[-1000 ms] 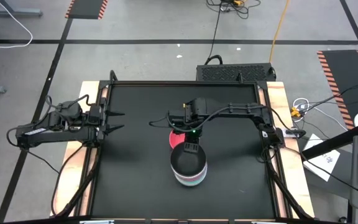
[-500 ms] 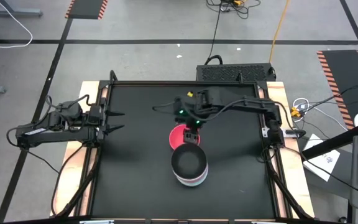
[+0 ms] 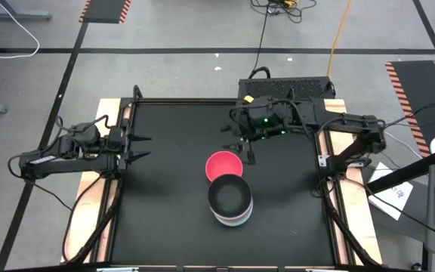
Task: Nest bowls inside each other
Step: Stack the orange bowl on top of the black bowl
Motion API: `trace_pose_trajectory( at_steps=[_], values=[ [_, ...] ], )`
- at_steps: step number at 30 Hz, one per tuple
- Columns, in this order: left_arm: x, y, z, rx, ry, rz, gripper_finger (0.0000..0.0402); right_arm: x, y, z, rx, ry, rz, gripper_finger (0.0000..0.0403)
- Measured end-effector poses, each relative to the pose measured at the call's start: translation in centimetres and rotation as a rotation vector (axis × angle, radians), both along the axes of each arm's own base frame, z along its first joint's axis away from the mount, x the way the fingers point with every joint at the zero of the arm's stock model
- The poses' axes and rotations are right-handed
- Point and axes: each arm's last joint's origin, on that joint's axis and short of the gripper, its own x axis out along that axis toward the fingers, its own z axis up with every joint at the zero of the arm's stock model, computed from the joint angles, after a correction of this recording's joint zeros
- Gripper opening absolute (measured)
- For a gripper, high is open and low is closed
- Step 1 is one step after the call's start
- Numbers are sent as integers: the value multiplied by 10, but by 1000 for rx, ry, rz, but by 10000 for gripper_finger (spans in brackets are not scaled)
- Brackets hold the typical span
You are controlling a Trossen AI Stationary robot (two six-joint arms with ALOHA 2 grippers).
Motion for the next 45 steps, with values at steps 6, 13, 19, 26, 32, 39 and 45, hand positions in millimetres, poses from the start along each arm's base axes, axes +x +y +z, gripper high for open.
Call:
trace_pose_trajectory(
  at_steps=[6,13,19,26,32,39,45],
  values=[
    [0,0,0,0,0,0,243,-34,-34,-60,22,-48,-68,235],
    [0,0,0,0,0,0,244,-92,-61,-104,38,-139,-207,235],
    [0,0,0,6,-4,0,244,-125,-59,-142,126,-243,-194,235],
    [0,-1,1,14,-14,-38,244,-151,-41,-169,153,-248,-154,235],
    [11,1,-1,20,37,-30,244,-178,-28,-180,148,-313,-131,235],
    [32,4,0,62,50,-48,244,-204,-20,-184,120,-424,-171,235],
    [46,7,2,143,39,-48,244,-213,-15,-203,129,-442,-150,235]
  ],
)
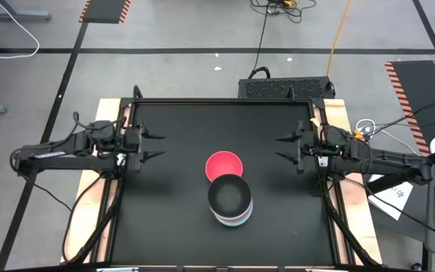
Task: Nest bowls inside each other
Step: Stack the orange bowl on top of the black bowl
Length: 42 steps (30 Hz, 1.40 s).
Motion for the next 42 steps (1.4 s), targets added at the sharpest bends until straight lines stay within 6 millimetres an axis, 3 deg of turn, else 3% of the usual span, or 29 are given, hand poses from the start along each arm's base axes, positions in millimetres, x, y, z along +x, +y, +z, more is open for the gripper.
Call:
trace_pose_trajectory(
  at_steps=[14,25,30,34,42],
  values=[
    [46,19,-27,96,224,158,244,-4,6,1,49,-34,80,235],
    [68,19,-51,55,323,-225,244,-4,11,9,120,-114,168,235],
    [79,21,-52,51,294,-246,244,-4,11,8,132,-100,166,235],
    [92,21,-50,11,301,-370,244,-4,11,8,141,-100,166,235],
    [123,22,-67,-12,479,-507,244,-4,11,8,182,-98,181,235]
  ],
)
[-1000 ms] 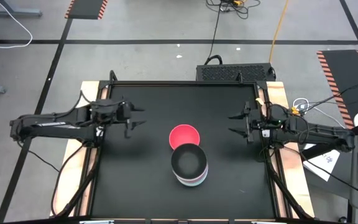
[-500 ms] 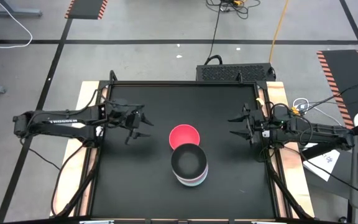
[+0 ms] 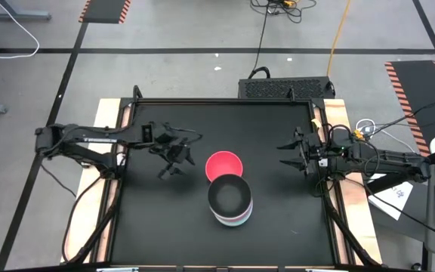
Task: Nest bowls inside each other
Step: Stack the orange bowl on top of the black bowl
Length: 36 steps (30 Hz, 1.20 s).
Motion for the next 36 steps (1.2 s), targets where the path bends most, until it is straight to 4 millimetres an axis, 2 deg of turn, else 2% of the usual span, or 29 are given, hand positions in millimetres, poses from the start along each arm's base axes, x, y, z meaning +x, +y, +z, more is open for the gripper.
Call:
trace_pose_trajectory(
  at_steps=[6,12,22,28,32,36],
  values=[
    [22,1,-2,20,11,-81,244,0,0,0,14,1,0,235],
    [41,-7,-3,70,2,-182,244,0,0,-1,42,21,4,235],
    [69,-10,-14,101,51,-257,244,0,1,-4,59,47,25,235],
    [82,7,-30,107,86,-241,244,0,2,-4,75,52,54,235],
    [85,26,-41,76,114,-200,244,0,4,-4,81,54,86,235],
    [84,37,-49,54,122,-194,244,0,6,-4,95,58,104,235]
  ],
)
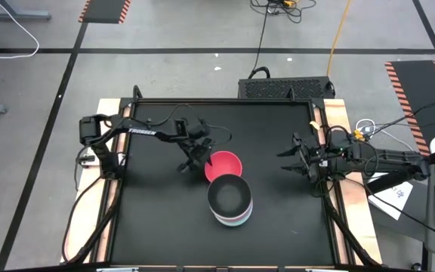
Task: Nest bowls inside each other
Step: Stack the orange bowl on top of the black bowl
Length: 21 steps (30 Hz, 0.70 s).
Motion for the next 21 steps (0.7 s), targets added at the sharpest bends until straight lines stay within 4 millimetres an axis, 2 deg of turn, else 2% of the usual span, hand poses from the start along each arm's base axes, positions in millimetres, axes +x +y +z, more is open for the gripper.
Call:
trace_pose_trajectory(
  at_steps=[10,16,21],
  values=[
    [3,-12,0,25,-8,-48,244,0,1,0,27,5,8,235],
    [6,-30,-3,187,25,-40,244,0,1,0,33,6,7,235],
    [6,-32,-5,278,50,-24,244,0,1,0,35,7,7,235]
  ],
)
